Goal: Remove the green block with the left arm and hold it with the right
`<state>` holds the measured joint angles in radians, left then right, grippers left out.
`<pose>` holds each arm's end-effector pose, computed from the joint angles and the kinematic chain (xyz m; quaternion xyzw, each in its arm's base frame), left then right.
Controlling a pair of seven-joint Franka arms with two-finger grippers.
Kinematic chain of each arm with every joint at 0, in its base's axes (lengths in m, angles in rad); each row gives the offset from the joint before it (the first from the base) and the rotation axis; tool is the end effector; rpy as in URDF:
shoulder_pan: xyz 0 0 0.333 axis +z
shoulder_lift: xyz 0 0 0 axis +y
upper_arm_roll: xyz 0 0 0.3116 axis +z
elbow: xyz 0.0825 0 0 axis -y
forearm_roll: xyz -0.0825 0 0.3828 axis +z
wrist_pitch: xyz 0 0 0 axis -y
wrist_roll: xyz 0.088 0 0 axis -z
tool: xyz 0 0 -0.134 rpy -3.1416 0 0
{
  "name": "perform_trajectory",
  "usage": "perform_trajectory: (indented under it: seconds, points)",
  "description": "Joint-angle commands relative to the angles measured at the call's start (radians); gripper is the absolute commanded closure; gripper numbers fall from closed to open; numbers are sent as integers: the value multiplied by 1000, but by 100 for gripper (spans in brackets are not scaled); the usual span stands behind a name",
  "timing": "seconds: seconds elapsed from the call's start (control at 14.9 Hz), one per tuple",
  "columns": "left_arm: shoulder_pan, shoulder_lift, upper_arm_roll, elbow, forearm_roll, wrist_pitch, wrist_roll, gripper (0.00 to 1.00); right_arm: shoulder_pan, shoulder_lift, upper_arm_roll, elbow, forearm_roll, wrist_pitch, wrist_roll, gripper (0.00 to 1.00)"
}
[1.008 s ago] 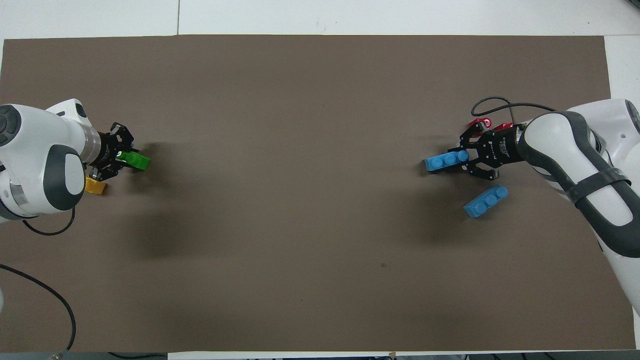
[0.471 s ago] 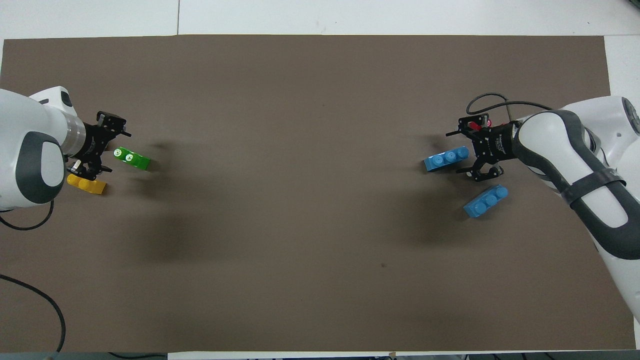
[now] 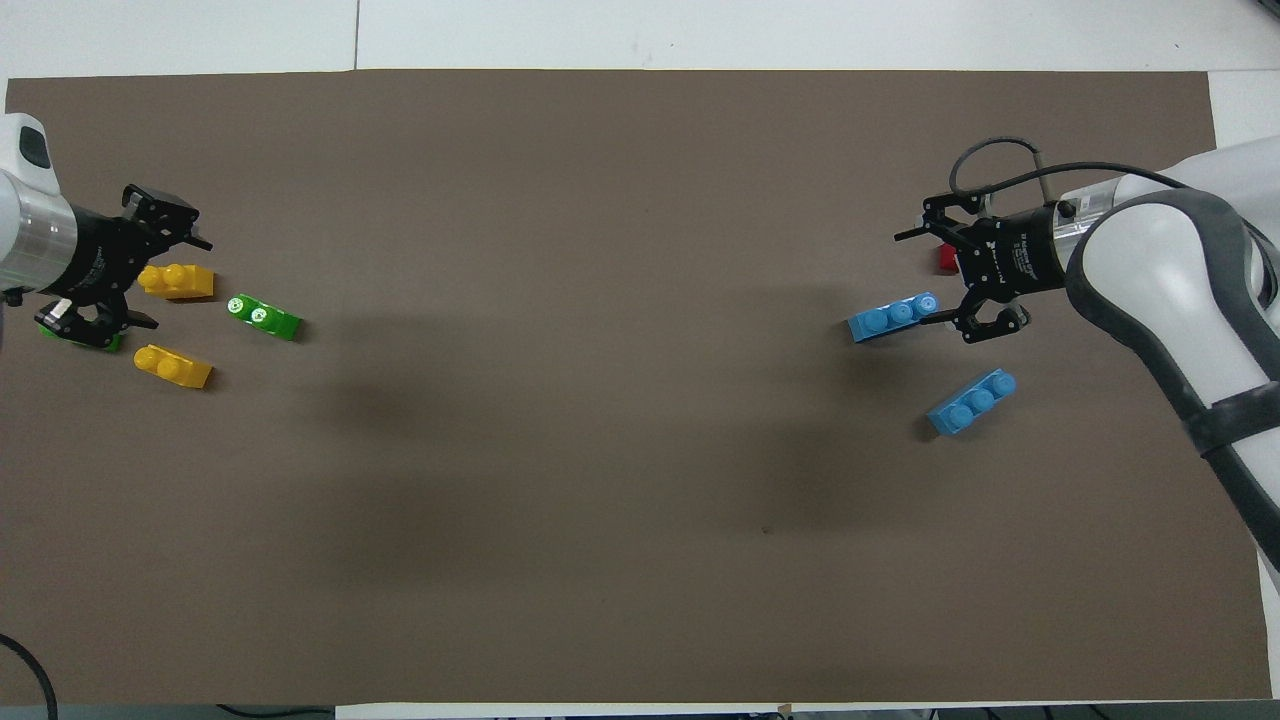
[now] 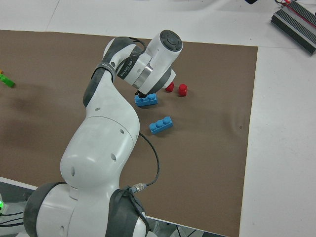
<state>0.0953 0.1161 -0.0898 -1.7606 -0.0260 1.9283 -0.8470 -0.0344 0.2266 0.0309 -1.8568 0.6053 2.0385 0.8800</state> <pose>0.6027 0.0026 0.4674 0.9081 0.4175 0.0166 0.0266 0.6135 0.0425 0.3772 -0.8017 0.5347 0.1327 0.2319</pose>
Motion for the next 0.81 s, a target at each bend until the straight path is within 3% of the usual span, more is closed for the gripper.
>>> perform_trajectory:
  seconds: [0.0, 0.13, 0.47, 0.74]
  points:
    - [-3, -28, 1, 85, -5, -115, 150, 0, 17, -1, 3, 45, -111, -17, 2, 0]
    - [-3, -85, 1, 82, -6, -136, 312, 0, 50, -7, 4, 65, -220, -18, -9, 0]
    - [-3, -167, -5, 86, -5, -225, 575, 0, 44, -24, 1, 74, -265, -37, -159, 0]
    - [-23, -187, -7, 93, -3, -287, 675, 0, 47, -47, 3, 80, -376, -41, -220, 0]
